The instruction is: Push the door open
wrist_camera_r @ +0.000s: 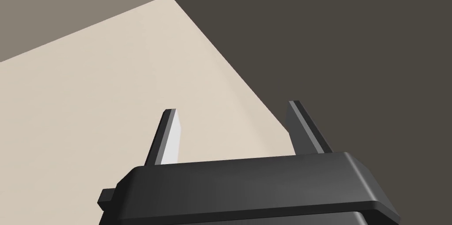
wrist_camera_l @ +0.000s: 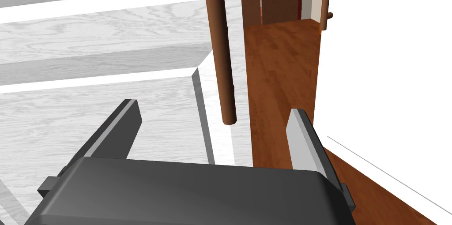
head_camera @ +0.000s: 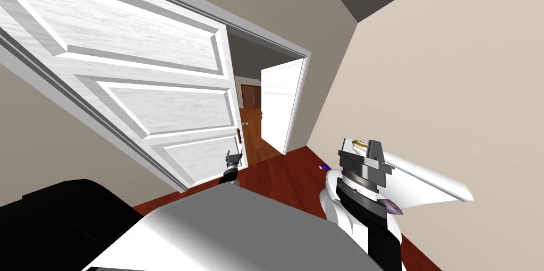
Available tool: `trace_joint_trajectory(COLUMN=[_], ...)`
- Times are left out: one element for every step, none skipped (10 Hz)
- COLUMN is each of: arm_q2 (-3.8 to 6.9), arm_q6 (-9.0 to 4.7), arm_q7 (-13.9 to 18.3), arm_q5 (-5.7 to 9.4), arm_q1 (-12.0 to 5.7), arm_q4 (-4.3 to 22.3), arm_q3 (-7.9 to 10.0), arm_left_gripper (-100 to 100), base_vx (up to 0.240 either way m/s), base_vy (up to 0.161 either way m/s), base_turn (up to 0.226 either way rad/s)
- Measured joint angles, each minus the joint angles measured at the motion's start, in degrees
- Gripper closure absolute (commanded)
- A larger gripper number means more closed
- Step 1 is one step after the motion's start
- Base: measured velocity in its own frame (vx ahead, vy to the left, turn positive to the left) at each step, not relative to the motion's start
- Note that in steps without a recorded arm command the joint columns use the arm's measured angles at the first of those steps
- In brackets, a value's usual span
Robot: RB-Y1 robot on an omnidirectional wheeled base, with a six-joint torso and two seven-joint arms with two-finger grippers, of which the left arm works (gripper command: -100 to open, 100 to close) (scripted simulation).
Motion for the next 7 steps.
trace_joint_trajectory(arm_q2=[0.13,0.15,0.11,0.21,0.22,0.40,0.44], arm_q6=[-0.48,-0.73,-0.83,-1.30,-1.91,-2.46,-2.74], arm_q7=[0.9,1.6,2.0,2.8,3.7,4.8,5.5], arm_q5=[0.80,1.62,2.46,3.15,3.77,4.73,5.61], arm_q1=[-0.30,-0.55,-0.82,-1.10,-1.17,-1.42,-1.80], arm_q4=[1.3,2.2,2.9,4.3,5.3,6.8,7.8], arm_q3=[-0.08,-0.08,-0.05,-0.18,-0.37,-0.46,-0.44], arm_left_gripper=[-100,-100,-100,-100,-100,-100,-100], base_vx=[0.079,0.069,0.068,0.073,0.092,0.090,0.089], base_vy=[0.057,0.068,0.084,0.082,0.085,0.089,0.098], base_turn=[-0.083,-0.084,-0.100,-0.086,-0.130,-0.108,-0.112])
